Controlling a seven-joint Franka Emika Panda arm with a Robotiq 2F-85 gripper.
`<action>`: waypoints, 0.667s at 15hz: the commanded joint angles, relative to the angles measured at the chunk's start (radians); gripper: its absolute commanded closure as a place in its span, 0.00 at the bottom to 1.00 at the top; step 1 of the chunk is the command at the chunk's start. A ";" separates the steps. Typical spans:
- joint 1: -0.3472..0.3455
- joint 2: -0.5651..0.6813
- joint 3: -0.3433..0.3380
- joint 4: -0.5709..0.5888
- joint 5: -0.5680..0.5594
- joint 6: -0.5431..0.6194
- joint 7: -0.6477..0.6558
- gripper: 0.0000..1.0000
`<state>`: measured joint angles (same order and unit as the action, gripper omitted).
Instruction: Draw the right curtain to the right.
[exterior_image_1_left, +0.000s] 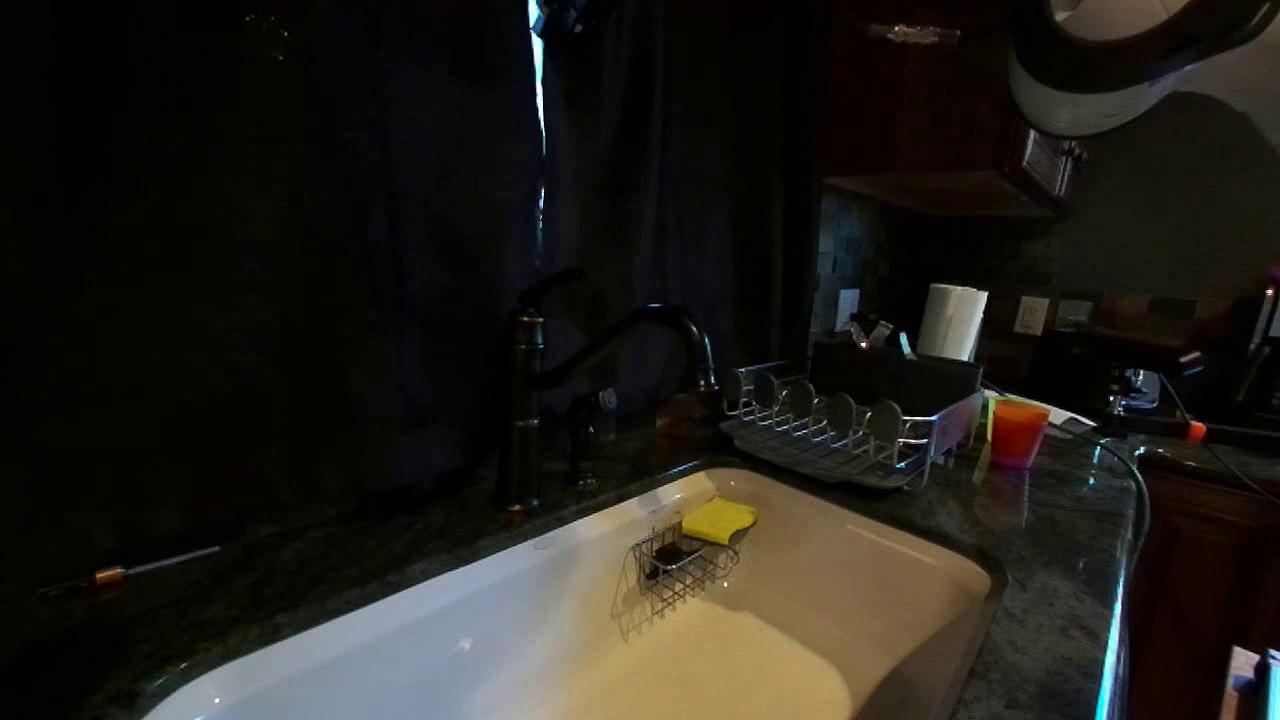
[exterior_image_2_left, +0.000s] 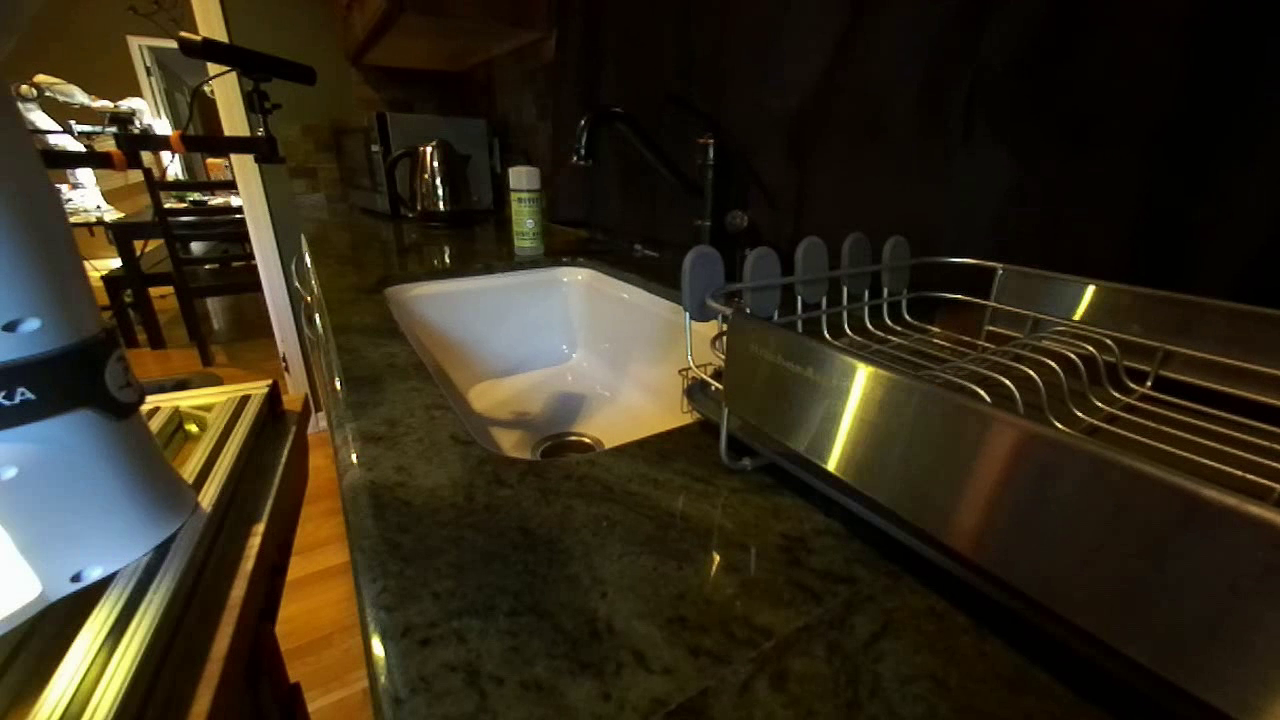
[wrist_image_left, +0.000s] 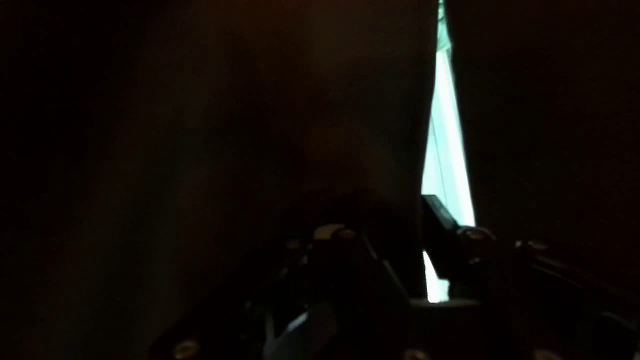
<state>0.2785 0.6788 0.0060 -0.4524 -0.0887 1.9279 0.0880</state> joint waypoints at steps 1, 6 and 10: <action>-0.008 -0.005 -0.018 -0.002 -0.011 0.008 0.053 0.96; -0.013 -0.024 -0.072 -0.008 -0.067 -0.019 0.090 0.99; -0.025 -0.074 -0.117 -0.010 -0.129 -0.106 0.078 0.99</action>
<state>0.2589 0.6566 -0.0846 -0.4510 -0.1782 1.9015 0.1555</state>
